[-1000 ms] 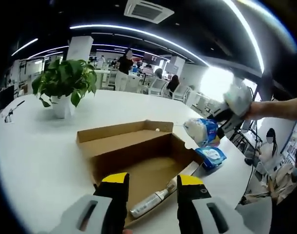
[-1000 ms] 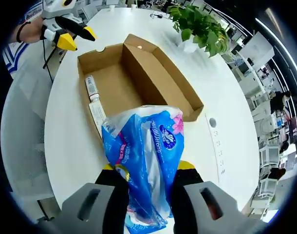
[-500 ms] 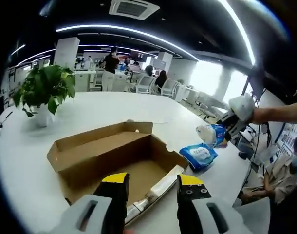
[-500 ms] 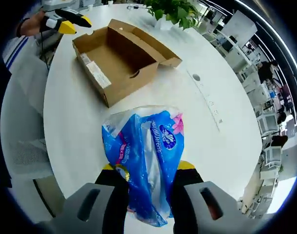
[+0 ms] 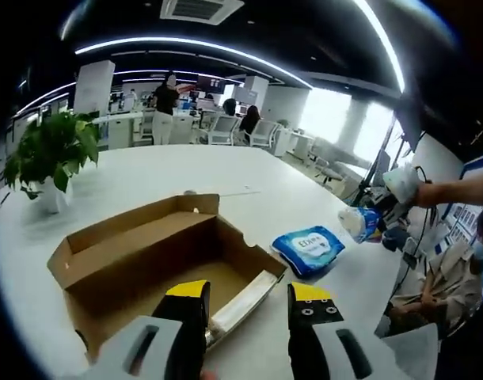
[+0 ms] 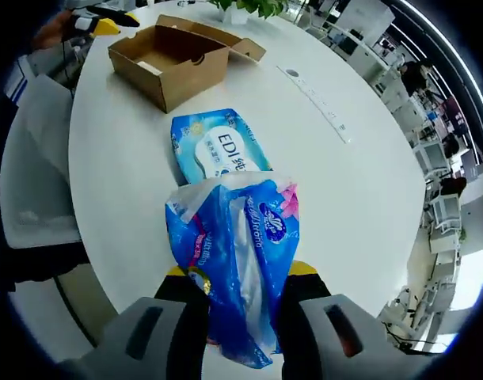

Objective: Operate the shoe box by opening the lid, removing the specified soft item, and placing it in the target area until the item is outside and the box remains undamaged.

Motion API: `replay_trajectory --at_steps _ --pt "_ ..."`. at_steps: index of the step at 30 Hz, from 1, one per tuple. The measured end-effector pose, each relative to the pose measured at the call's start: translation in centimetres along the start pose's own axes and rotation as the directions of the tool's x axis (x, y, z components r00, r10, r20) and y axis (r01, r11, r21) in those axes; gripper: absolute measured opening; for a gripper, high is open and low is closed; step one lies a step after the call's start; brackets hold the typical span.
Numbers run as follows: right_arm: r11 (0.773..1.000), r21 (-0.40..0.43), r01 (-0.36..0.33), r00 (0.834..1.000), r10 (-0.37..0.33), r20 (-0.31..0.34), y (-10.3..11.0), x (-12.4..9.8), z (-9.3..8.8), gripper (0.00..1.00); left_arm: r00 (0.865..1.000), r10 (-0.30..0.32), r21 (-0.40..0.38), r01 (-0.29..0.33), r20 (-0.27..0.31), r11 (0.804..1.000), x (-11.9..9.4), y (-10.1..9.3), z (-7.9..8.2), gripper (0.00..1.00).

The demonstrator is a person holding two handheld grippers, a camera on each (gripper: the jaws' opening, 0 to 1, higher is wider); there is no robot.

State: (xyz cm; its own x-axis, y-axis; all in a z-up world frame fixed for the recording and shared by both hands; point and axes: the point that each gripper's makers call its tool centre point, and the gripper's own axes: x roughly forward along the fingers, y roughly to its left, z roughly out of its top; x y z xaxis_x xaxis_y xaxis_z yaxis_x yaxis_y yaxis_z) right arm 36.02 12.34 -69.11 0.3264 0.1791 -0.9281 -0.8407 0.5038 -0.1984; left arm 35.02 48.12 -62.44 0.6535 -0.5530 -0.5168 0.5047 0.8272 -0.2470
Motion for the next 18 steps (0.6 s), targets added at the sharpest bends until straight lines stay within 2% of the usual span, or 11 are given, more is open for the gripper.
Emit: replay_trajectory --at_steps 5,12,14,18 --pt "1.000 0.016 -0.003 1.000 0.003 0.003 -0.4 0.1 -1.1 0.29 1.000 -0.004 0.007 0.004 -0.004 1.000 0.4 -1.2 0.2 0.40" --pt "1.000 0.013 -0.008 1.000 0.008 0.008 -0.9 0.3 -1.4 0.29 1.000 0.005 0.009 -0.005 -0.009 1.000 0.6 -1.6 0.3 0.40" --pt "1.000 -0.001 -0.010 1.000 0.010 0.004 -1.2 0.7 -1.6 0.29 1.000 0.010 0.008 -0.010 -0.010 1.000 0.5 -1.6 0.3 0.40" --pt "0.997 -0.080 -0.010 0.999 0.008 -0.033 -2.1 1.2 -2.2 0.29 1.000 0.026 0.006 -0.026 -0.007 1.000 0.1 -1.4 0.4 0.40"
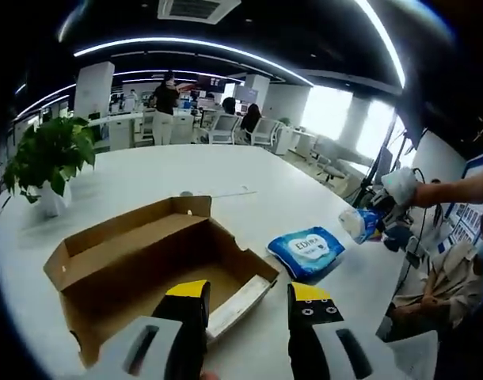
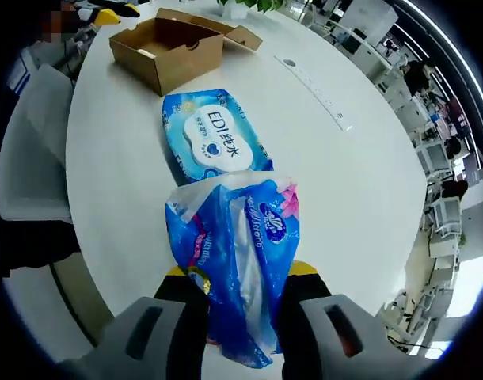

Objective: Operate the shoe box by opening the lid, removing the specified soft item, and placing it in the target area until the item is outside and the box remains undamaged.

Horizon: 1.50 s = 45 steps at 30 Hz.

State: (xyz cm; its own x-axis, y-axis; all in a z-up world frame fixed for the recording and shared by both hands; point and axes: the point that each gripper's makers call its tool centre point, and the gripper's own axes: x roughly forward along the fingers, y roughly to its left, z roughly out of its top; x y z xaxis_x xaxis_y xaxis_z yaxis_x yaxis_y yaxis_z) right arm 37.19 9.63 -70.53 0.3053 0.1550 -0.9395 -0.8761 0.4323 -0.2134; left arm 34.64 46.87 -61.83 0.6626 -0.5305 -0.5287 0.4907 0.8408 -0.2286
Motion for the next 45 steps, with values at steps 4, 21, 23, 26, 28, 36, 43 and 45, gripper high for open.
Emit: replay_trajectory --at_steps 4,21,23,26,28,36,43,45 --pt "0.997 -0.073 -0.005 0.999 0.003 -0.034 -0.8 0.6 -0.6 0.29 1.000 0.025 -0.007 -0.025 0.006 1.000 -0.7 0.7 0.0 0.40" --pt "0.971 -0.231 -0.060 0.994 0.038 -0.102 -2.7 3.6 -1.3 0.31 0.989 0.145 -0.054 -0.144 0.013 0.988 -3.8 4.3 -1.2 0.40" --pt "0.967 -0.246 -0.062 0.993 0.036 -0.109 -2.9 4.0 -1.3 0.31 0.988 0.151 -0.058 -0.150 0.015 0.987 -3.9 4.4 -1.2 0.40" --pt "0.958 -0.277 -0.074 0.990 0.038 -0.133 -3.0 4.7 -1.9 0.32 0.987 0.159 -0.053 -0.158 0.008 0.986 -4.1 4.5 -1.3 0.40" --pt "0.957 -0.279 -0.079 0.989 0.041 -0.139 -3.0 5.1 -2.2 0.32 0.986 0.165 -0.055 -0.164 0.005 0.985 -4.2 4.7 -1.5 0.40" --pt "0.955 -0.278 -0.104 0.985 0.060 -0.163 -2.8 6.2 -3.1 0.34 0.983 0.182 -0.062 -0.182 -0.008 0.981 -4.7 5.4 -1.9 0.40" --pt "0.949 -0.294 -0.116 0.984 0.069 -0.163 -2.6 7.1 -3.0 0.36 0.982 0.187 -0.055 -0.188 -0.021 0.981 -4.8 5.5 -2.2 0.40" --pt "0.949 -0.294 -0.115 0.984 0.069 -0.162 -2.7 7.2 -3.0 0.38 0.982 0.189 -0.048 -0.190 -0.025 0.981 -4.8 5.4 -2.3 0.40"
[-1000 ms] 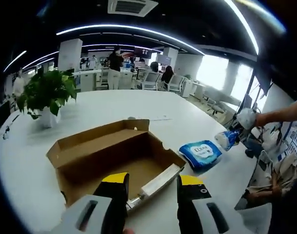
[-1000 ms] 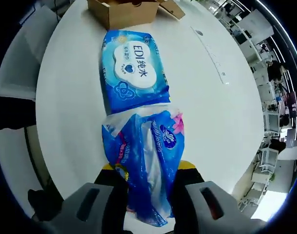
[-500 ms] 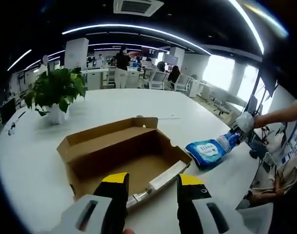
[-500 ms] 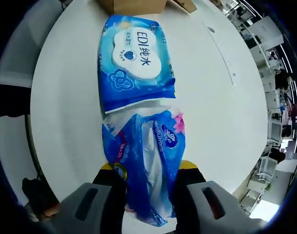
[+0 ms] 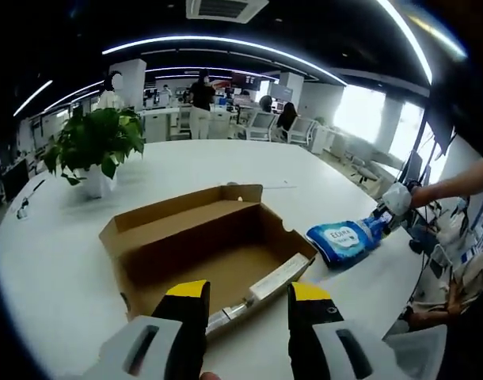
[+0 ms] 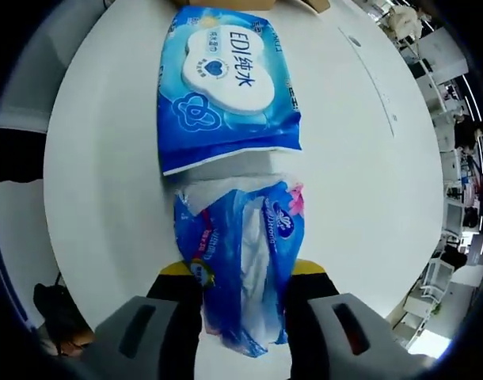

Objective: Operate the shoe box by opening the lid, removing the specified soft item, and placing it in the target area until the item is outside and the box remains undamaged.

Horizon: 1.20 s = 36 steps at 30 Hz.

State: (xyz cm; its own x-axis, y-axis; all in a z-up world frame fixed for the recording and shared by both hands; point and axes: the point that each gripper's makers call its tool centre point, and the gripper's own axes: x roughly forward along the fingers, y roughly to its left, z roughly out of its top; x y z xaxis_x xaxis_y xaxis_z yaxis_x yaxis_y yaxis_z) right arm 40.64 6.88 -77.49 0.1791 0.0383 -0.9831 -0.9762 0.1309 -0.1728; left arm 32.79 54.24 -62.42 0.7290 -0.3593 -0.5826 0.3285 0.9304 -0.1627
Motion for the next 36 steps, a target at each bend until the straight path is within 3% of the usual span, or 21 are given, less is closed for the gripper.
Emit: replay_trajectory --at_steps 9,23,32,36 --pt "1.000 -0.011 -0.004 1.000 0.004 0.008 0.0 -0.1 0.1 0.40 1.000 -0.006 0.009 0.006 -0.005 1.000 -0.1 -0.3 -0.1 0.40" --pt "0.998 0.067 -0.002 1.000 0.001 0.015 0.4 -2.3 -0.7 0.39 1.000 -0.020 -0.002 0.020 0.014 1.000 -0.6 0.2 -0.1 0.40" --pt "0.982 0.181 0.044 0.998 -0.052 0.035 0.3 -5.1 -1.9 0.38 0.999 -0.042 -0.009 0.042 0.034 0.999 -0.9 0.4 0.3 0.40" --pt "0.951 0.305 0.051 0.994 -0.078 0.077 0.2 -6.2 -2.2 0.38 0.998 -0.055 -0.007 0.056 0.039 0.998 -1.1 0.3 0.3 0.40"
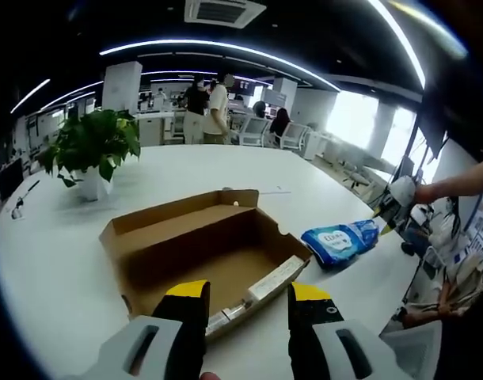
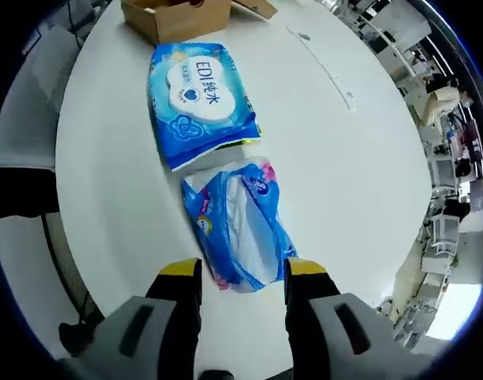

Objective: Operate the shoe box by opening the lid, removing the specified soft item, and placing it in the target area until the item is outside and the box remains undamaged.

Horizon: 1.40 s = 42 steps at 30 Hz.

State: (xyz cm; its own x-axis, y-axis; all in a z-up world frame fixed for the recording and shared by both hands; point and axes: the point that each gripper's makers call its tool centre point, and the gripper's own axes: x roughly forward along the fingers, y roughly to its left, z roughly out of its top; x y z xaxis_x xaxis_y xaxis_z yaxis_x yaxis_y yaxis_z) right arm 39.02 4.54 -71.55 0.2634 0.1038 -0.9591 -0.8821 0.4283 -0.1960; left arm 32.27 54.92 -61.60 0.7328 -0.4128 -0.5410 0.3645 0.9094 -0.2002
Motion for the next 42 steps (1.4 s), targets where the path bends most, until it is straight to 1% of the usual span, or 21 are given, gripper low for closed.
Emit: replay_trajectory --at_steps 4,8,12,15,17,18,20,21,22,23,24,25,26,27,28,31,34,35,38,40,42 --pt "0.995 0.104 0.010 0.999 -0.014 0.043 -0.3 -1.0 0.0 0.39 1.000 -0.005 -0.001 0.005 0.006 1.000 -0.2 0.2 0.1 0.40" --pt "0.977 0.213 0.011 0.996 -0.030 0.089 -0.5 -1.9 0.2 0.39 1.000 -0.009 -0.006 0.009 0.016 1.000 -0.5 0.3 0.2 0.40" --pt "0.951 0.309 0.005 0.988 -0.052 0.146 -0.5 -2.6 0.8 0.39 1.000 -0.015 -0.007 0.015 0.017 1.000 -0.6 0.4 0.2 0.40" --pt "0.934 0.357 0.012 0.983 -0.077 0.168 -0.6 -2.9 1.1 0.39 1.000 -0.019 -0.007 0.020 0.019 1.000 -0.6 0.4 0.3 0.40" --pt "0.907 0.421 -0.001 0.975 -0.093 0.203 -0.1 -3.4 1.9 0.40 1.000 -0.022 -0.008 0.022 0.022 1.000 -0.7 0.3 0.4 0.40" --pt "0.890 0.457 -0.011 0.969 -0.104 0.226 0.2 -3.7 2.5 0.41 0.999 -0.023 -0.009 0.024 0.023 1.000 -0.7 0.3 0.4 0.40" --pt "0.867 0.497 -0.028 0.960 -0.116 0.256 0.5 -4.0 3.1 0.41 0.999 -0.025 -0.010 0.025 0.026 1.000 -0.9 0.5 0.4 0.40" --pt "0.847 0.530 -0.040 0.951 -0.130 0.280 0.6 -4.3 3.7 0.41 0.999 -0.025 -0.012 0.026 0.026 1.000 -0.9 0.5 0.4 0.40" --pt "0.840 0.541 -0.044 0.947 -0.137 0.289 0.6 -4.4 3.9 0.42 0.999 -0.026 -0.014 0.026 0.026 1.000 -1.0 0.5 0.4 0.40" --pt "0.810 0.584 -0.050 0.930 -0.175 0.323 0.3 -4.9 4.7 0.42 0.999 -0.026 -0.017 0.026 0.027 1.000 -1.2 0.6 0.3 0.40" --pt "0.794 0.605 -0.059 0.918 -0.196 0.346 0.2 -5.1 5.3 0.43 0.999 -0.025 -0.019 0.025 0.027 1.000 -1.3 0.8 0.2 0.40" --pt "0.769 0.633 -0.088 0.898 -0.214 0.384 0.2 -5.5 6.3 0.43 0.999 -0.024 -0.020 0.024 0.026 1.000 -1.4 0.9 0.1 0.40" --pt "0.755 0.647 -0.105 0.886 -0.225 0.406 0.2 -5.7 6.9 0.44 0.999 -0.023 -0.021 0.023 0.026 1.000 -1.4 0.9 0.0 0.40" --pt "0.743 0.657 -0.130 0.868 -0.236 0.438 0.3 -5.9 7.8 0.45 0.999 -0.021 -0.021 0.022 0.024 1.000 -1.6 1.0 -0.1 0.40" --pt "0.739 0.658 -0.142 0.860 -0.237 0.452 0.5 -6.0 8.3 0.45 1.000 -0.020 -0.020 0.021 0.023 1.000 -1.6 1.0 -0.2 0.40" --pt "0.749 0.645 -0.148 0.857 -0.229 0.462 1.2 -5.8 9.6 0.45 1.000 -0.019 -0.017 0.019 0.018 1.000 -1.8 1.3 -0.3 0.40" --pt "0.771 0.618 -0.157 0.856 -0.206 0.474 2.3 -5.2 11.2 0.46 1.000 -0.016 -0.022 0.016 0.020 1.000 -2.0 1.5 -0.3 0.40" --pt "0.773 0.614 -0.163 0.854 -0.201 0.479 2.5 -5.1 11.6 0.46 1.000 -0.014 -0.023 0.015 0.023 1.000 -2.2 1.6 -0.3 0.40" --pt "0.780 0.598 -0.186 0.846 -0.183 0.500 3.1 -4.8 13.5 0.46 1.000 -0.011 -0.025 0.012 0.028 1.000 -2.5 1.8 -0.3 0.40" --pt "0.783 0.587 -0.204 0.837 -0.171 0.519 3.4 -4.8 14.6 0.46 0.999 -0.007 -0.027 0.008 0.032 1.000 -2.7 2.0 -0.3 0.40" --pt "0.795 0.568 -0.214 0.830 -0.159 0.534 3.9 -4.8 16.1 0.46 0.999 -0.002 -0.033 0.003 0.035 0.999 -3.0 2.4 -0.5 0.40"
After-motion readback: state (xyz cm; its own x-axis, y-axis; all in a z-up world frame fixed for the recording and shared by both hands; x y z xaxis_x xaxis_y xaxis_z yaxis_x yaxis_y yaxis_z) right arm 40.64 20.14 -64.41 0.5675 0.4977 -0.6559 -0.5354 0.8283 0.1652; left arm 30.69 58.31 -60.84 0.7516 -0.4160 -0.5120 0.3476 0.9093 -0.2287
